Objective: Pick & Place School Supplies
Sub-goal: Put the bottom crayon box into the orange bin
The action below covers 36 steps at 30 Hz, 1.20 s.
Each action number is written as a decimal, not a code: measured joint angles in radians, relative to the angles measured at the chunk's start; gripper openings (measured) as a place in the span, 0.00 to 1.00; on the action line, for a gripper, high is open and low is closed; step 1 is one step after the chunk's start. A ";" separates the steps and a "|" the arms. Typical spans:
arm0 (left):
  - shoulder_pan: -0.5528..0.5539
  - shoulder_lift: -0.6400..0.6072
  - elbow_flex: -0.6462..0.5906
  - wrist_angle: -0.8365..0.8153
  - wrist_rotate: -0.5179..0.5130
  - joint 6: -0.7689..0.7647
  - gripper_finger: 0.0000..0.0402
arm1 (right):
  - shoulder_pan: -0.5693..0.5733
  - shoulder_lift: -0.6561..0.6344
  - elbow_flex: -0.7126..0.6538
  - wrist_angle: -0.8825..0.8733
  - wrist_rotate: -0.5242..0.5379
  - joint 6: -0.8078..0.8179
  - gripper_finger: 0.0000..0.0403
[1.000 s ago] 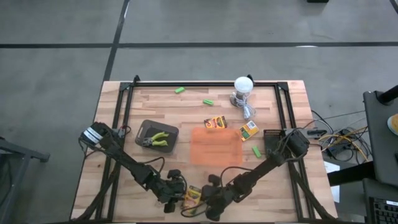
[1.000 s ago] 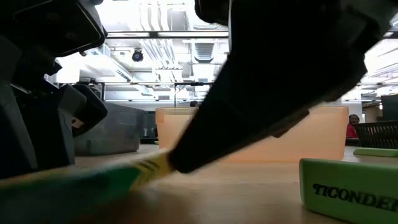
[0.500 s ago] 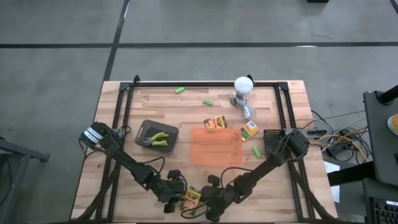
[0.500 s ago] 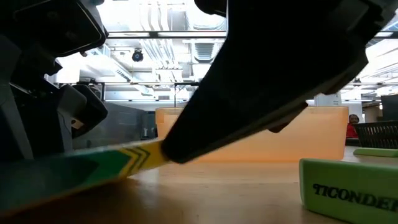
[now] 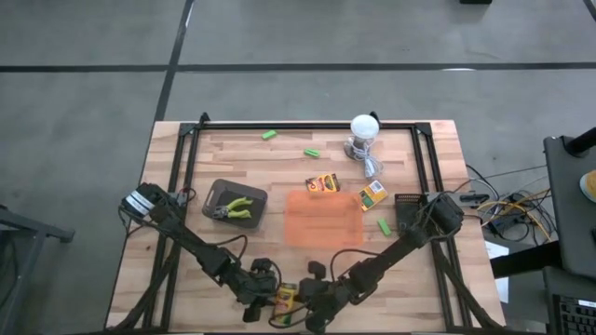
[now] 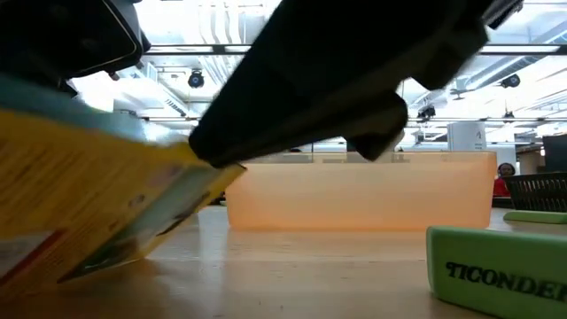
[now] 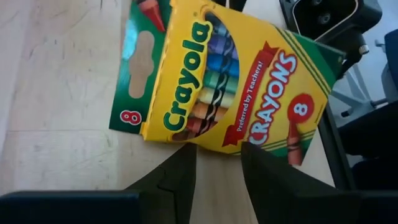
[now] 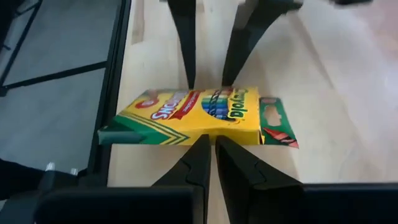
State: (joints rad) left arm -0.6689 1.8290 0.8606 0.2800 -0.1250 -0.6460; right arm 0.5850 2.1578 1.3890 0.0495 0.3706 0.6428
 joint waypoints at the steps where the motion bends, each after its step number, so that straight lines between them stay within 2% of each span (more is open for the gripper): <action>1: 0.000 0.000 0.001 -0.001 0.002 0.005 0.33 | 0.000 0.000 0.002 0.006 0.003 -0.013 0.07; 11: 0.009 0.000 0.003 0.009 -0.005 0.017 0.33 | -0.006 -0.002 0.015 0.049 0.010 -0.039 0.07; 19: 0.018 -0.004 0.010 0.121 -0.018 0.039 0.33 | -0.019 0.010 0.009 0.044 0.000 -0.067 0.07; 36: 0.021 -0.003 0.047 0.090 0.004 0.069 0.33 | -0.018 0.004 0.008 0.048 -0.006 -0.067 0.07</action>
State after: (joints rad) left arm -0.6479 1.8263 0.9077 0.3698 -0.1213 -0.5770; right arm 0.5671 2.1616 1.3968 0.0974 0.3645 0.5758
